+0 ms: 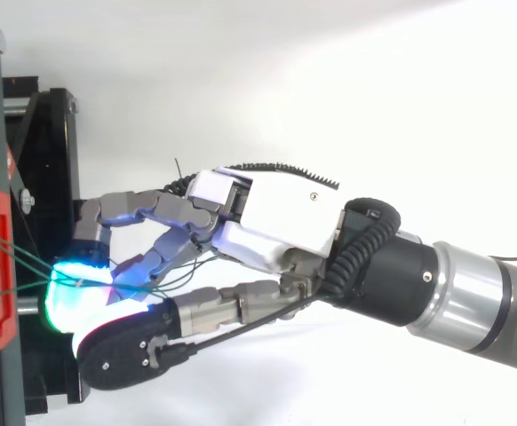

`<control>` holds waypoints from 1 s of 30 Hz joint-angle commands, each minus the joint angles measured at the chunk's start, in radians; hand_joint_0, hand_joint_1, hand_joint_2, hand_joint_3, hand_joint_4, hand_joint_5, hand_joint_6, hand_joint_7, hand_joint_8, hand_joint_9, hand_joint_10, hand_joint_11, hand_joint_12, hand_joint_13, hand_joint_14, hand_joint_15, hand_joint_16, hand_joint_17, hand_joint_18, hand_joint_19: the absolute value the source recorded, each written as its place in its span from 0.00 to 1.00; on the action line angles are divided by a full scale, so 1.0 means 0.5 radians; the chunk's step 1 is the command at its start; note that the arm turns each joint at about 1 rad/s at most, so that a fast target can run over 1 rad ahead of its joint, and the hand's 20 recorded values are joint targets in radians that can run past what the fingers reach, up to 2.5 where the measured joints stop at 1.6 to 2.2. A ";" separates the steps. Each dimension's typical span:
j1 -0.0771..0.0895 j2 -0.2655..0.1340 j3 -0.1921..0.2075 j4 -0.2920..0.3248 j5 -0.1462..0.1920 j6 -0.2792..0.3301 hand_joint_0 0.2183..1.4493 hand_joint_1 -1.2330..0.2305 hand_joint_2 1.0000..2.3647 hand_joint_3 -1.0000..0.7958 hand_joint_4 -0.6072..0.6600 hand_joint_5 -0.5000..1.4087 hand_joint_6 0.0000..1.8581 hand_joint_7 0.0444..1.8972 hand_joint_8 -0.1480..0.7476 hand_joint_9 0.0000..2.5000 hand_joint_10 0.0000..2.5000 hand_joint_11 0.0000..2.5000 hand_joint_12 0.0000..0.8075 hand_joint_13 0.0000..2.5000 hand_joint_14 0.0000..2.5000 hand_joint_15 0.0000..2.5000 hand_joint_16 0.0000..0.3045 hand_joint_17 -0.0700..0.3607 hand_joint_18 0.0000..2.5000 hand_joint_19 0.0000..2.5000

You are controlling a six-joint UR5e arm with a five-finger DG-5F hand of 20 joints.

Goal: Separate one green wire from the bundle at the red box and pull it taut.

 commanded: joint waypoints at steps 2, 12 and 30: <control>-0.003 0.004 0.000 -0.042 -0.007 0.004 0.29 0.43 0.01 0.34 0.63 0.21 0.34 0.67 0.50 0.42 0.01 0.23 0.52 0.34 0.01 0.14 0.18 0.45 0.32 0.19; -0.021 0.004 0.000 -0.035 0.003 -0.162 0.30 0.50 0.01 0.41 0.62 0.20 0.42 0.62 0.51 0.43 0.01 0.24 0.53 0.34 0.01 0.15 0.18 0.45 0.33 0.20; -0.061 0.007 0.074 -0.069 -0.003 -0.269 0.28 0.48 0.01 0.39 0.64 0.19 0.46 0.62 0.52 0.44 0.01 0.25 0.55 0.35 0.01 0.15 0.19 0.46 0.35 0.21</control>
